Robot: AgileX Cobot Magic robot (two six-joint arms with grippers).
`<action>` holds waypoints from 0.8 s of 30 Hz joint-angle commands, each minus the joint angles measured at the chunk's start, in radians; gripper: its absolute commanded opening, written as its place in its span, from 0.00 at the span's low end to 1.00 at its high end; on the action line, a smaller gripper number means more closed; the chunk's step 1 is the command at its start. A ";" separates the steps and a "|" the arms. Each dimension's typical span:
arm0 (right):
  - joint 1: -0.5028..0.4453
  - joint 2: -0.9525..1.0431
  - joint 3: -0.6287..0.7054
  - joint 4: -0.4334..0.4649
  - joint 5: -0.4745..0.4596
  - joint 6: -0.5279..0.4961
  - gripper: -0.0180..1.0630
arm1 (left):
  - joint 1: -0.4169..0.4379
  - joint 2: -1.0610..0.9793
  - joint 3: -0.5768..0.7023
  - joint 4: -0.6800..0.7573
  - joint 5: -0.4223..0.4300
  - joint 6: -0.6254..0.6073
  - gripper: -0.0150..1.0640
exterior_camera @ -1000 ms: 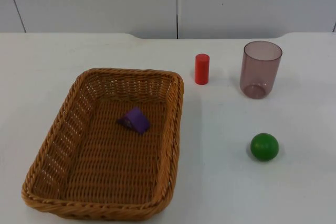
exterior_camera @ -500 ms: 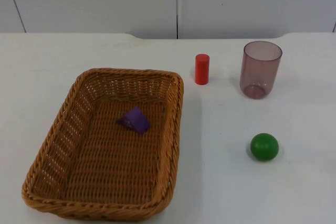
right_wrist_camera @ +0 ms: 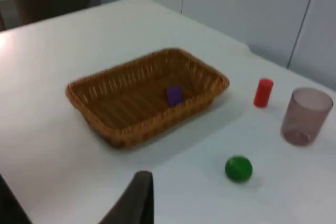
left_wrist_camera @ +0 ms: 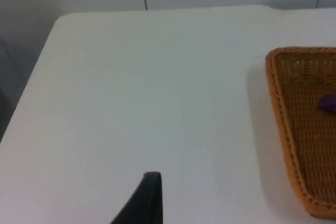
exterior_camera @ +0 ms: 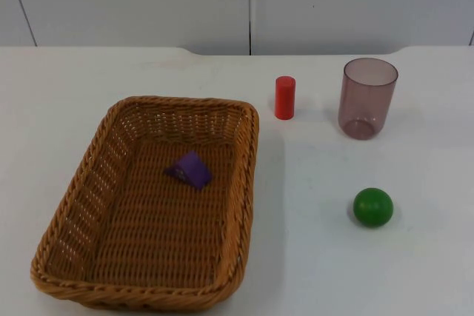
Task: Pick up the basket with the left hand and place the triangular block into the basket with the right hand.
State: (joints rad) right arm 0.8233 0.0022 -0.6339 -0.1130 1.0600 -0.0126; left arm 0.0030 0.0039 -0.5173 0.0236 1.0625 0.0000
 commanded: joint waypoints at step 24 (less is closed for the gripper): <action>0.000 -0.002 0.117 -0.014 0.022 0.120 0.98 | -0.002 -0.004 0.023 0.014 0.012 -0.038 0.99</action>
State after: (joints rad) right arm 0.8252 0.0022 -0.5227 -0.1235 1.0986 0.1090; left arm 0.0030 0.0039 -0.4988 0.0415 1.0716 -0.0266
